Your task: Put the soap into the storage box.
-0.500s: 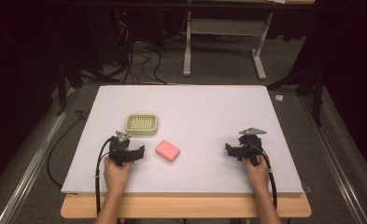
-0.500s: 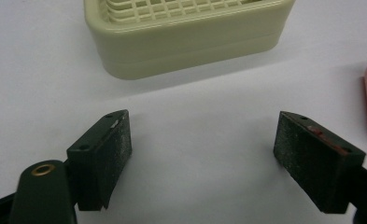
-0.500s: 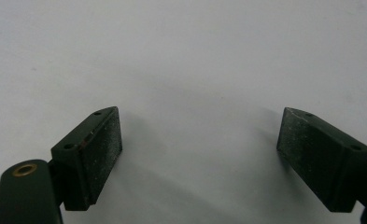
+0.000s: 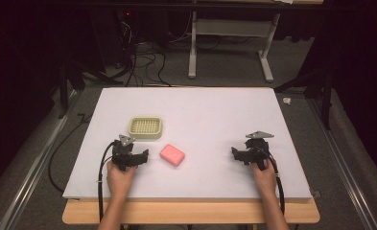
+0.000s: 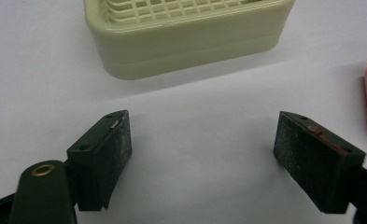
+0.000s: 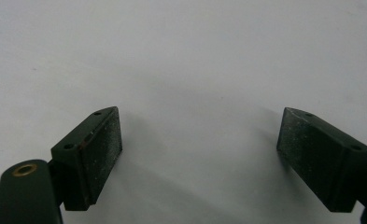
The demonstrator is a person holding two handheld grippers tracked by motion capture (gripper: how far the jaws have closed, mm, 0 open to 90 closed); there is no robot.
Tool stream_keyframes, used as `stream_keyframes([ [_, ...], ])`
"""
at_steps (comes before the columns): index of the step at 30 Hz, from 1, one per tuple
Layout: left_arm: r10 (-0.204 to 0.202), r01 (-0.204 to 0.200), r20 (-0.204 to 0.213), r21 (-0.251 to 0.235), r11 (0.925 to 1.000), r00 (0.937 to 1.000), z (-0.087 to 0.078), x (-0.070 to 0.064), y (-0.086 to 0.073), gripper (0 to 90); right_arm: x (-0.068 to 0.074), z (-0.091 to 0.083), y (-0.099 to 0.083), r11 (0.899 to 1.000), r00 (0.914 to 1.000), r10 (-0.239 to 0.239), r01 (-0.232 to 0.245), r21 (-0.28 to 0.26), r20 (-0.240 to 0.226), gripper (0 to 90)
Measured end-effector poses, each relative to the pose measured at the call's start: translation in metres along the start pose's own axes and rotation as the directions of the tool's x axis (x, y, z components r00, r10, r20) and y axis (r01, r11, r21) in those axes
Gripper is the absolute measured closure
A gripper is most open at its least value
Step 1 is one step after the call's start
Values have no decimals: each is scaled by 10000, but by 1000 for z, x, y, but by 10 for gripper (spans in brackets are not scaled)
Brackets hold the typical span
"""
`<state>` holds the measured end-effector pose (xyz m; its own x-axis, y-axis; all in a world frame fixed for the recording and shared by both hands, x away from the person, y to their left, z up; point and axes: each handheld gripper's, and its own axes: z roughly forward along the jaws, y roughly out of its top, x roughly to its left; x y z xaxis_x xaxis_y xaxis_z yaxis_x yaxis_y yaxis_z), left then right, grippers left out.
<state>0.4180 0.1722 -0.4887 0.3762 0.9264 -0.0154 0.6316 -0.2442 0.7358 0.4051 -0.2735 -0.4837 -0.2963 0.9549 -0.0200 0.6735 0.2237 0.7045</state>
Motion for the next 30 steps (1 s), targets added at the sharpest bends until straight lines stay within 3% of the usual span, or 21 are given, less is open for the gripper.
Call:
stream_keyframes([
  [30,34,-36,87,125,9999,10000,0,0,1,160,0,0,0,10000,10000,8,-8,-9,-15,146],
])
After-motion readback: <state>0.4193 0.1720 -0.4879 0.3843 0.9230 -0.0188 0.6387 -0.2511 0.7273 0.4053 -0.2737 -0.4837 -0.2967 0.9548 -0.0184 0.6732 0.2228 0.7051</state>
